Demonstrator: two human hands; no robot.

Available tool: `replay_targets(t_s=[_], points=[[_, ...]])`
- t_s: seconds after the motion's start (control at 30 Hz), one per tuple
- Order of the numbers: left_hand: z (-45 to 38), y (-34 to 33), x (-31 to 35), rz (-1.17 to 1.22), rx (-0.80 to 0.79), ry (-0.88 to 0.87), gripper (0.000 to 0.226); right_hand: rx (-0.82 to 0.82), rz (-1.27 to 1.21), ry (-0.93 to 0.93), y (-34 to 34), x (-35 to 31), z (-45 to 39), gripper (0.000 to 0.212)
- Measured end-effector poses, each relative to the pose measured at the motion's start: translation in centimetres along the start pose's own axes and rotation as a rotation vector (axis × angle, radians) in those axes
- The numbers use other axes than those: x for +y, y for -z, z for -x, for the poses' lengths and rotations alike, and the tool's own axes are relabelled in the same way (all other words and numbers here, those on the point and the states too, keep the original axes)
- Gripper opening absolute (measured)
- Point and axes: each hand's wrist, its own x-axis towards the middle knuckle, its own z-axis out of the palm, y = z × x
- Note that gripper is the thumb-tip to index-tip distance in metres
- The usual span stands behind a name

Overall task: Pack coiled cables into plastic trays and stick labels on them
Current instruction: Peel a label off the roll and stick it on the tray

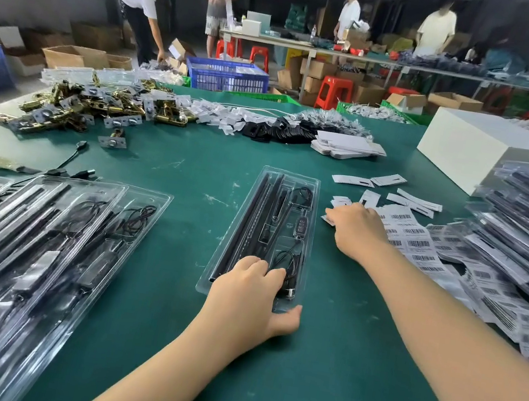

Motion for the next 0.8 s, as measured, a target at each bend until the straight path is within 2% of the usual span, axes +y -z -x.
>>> replay_targets(t_s=[0.07, 0.13, 0.23, 0.33, 0.4, 0.43, 0.53, 0.6, 0.63, 0.7, 0.8], points=[[0.0, 0.2, 0.2, -0.002, 0.003, -0.004, 0.074, -0.061, -0.01, 0.003, -0.2, -0.1, -0.5, 0.039], [0.0, 0.2, 0.2, 0.005, 0.009, -0.002, 0.079, -0.099, 0.027, -0.008, -0.2, -0.1, -0.8, 0.035], [0.0, 0.2, 0.2, 0.013, 0.018, -0.008, 0.068, -0.092, 0.144, -0.014, 0.3, 0.1, -0.6, 0.03], [0.0, 0.2, 0.2, 0.016, 0.014, -0.008, 0.066, -0.041, 0.25, -0.018, 0.9, 0.5, 0.1, 0.04], [0.0, 0.2, 0.2, 0.011, 0.008, -0.007, 0.063, 0.036, 0.246, -0.044, 1.1, 0.7, 0.4, 0.037], [0.0, 0.2, 0.2, -0.001, 0.001, -0.008, 0.062, 0.107, 0.151, -0.097, 1.2, 1.0, 0.4, 0.035], [0.0, 0.2, 0.2, -0.011, -0.005, -0.007, 0.061, 0.375, -0.549, -0.443, 2.6, 1.6, 0.5, 0.026], [0.0, 0.3, 0.2, -0.02, -0.01, -0.017, 0.061, 0.492, -0.986, -0.593, 3.9, 1.6, 0.9, 0.011], [0.0, 0.3, 0.2, -0.027, -0.011, -0.024, 0.06, 0.513, -1.129, -0.64, 4.4, 1.3, 1.4, 0.012], [0.0, 0.3, 0.2, -0.023, -0.011, -0.034, 0.058, 0.401, -1.356, -0.676, 4.9, 0.3, 2.9, 0.027], [0.0, 0.4, 0.2, -0.018, -0.01, -0.033, 0.056, 0.018, -1.471, -0.561, 4.1, -1.7, 6.1, 0.047]])
